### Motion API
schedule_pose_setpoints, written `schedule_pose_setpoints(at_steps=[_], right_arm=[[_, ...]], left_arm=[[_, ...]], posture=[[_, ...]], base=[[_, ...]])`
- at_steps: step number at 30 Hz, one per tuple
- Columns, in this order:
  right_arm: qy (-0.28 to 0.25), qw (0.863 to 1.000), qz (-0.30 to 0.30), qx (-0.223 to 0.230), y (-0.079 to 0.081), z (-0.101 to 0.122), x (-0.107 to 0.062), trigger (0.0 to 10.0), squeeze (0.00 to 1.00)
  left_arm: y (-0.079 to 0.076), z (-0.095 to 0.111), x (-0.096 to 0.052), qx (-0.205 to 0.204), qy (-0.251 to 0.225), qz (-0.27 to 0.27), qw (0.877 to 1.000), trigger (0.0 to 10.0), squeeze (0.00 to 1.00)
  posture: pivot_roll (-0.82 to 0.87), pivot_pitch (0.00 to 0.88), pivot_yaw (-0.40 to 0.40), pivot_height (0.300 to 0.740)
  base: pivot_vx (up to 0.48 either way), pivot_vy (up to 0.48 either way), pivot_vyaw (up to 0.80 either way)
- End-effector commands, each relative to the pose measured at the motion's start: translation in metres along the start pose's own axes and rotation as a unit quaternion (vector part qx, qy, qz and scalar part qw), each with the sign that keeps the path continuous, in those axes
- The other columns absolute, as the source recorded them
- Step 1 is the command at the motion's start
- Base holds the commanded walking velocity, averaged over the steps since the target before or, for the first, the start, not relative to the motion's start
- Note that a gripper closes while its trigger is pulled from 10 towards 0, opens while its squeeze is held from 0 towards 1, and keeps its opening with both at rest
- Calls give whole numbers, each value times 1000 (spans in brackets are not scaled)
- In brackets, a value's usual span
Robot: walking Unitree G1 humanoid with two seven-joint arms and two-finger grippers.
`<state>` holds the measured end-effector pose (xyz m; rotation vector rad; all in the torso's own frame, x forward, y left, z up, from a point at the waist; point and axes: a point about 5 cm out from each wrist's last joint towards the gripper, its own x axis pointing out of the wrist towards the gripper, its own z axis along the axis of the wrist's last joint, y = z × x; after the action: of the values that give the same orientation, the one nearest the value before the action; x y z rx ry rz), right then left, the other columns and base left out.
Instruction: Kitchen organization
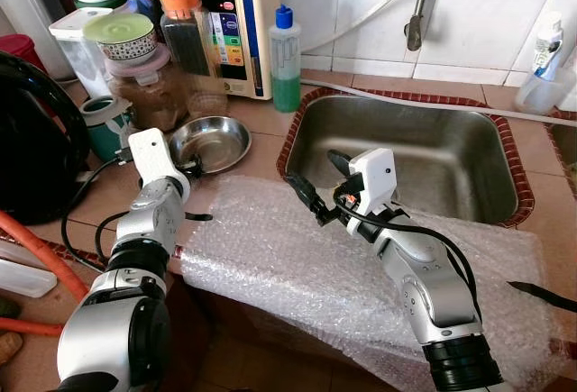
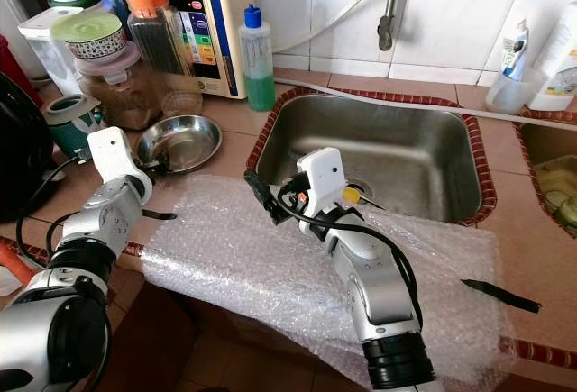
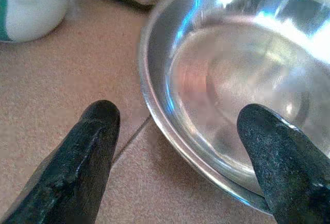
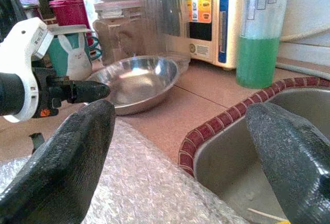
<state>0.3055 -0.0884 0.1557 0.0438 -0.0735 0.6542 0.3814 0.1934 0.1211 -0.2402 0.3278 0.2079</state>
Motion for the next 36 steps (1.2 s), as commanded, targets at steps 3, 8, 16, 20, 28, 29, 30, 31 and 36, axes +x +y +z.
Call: schedule_pose_setpoints(at_steps=[3,8,16,20,28,29,30,31,36], right_arm=[[-4,1000,3,-4,4,4,2,10000,0],[-3,1000,2,-6,4,4,3,10000,0],[-3,1000,-1,-10,1,6,5,10000,0],[-1,1000,-3,-11,0,5,4,10000,0],[-1,1000,-5,-12,0,5,5,10000,0],[0,1000,-5,-13,0,5,5,10000,0],[0,1000,-5,-13,-1,5,5,10000,0],[0,1000,-4,-13,0,5,5,10000,0],[0,1000,-3,-12,0,5,6,10000,0]], left_arm=[[4,-1,1,3,8,5,1000,0,0],[5,0,1,0,9,7,1000,0,0],[8,1,2,-10,4,15,1000,0,0],[8,2,2,-8,0,15,1000,0,0],[9,3,2,-8,-4,20,1000,0,0],[10,4,2,-9,-8,23,1000,0,0],[11,4,2,-9,-9,24,1000,0,0],[11,4,2,-10,-10,25,1000,0,0],[11,7,2,-3,-22,27,999,0,0]], posture=[[51,15,102,740],[54,13,98,740],[54,13,97,740],[54,16,95,740],[54,16,95,740],[56,16,92,740],[56,15,91,740],[56,15,91,740],[58,13,90,740]], base=[[0,0,0],[0,0,0],[0,0,0],[0,0,0],[0,0,0],[0,0,0],[0,0,0],[0,0,0],[0,0,0]])
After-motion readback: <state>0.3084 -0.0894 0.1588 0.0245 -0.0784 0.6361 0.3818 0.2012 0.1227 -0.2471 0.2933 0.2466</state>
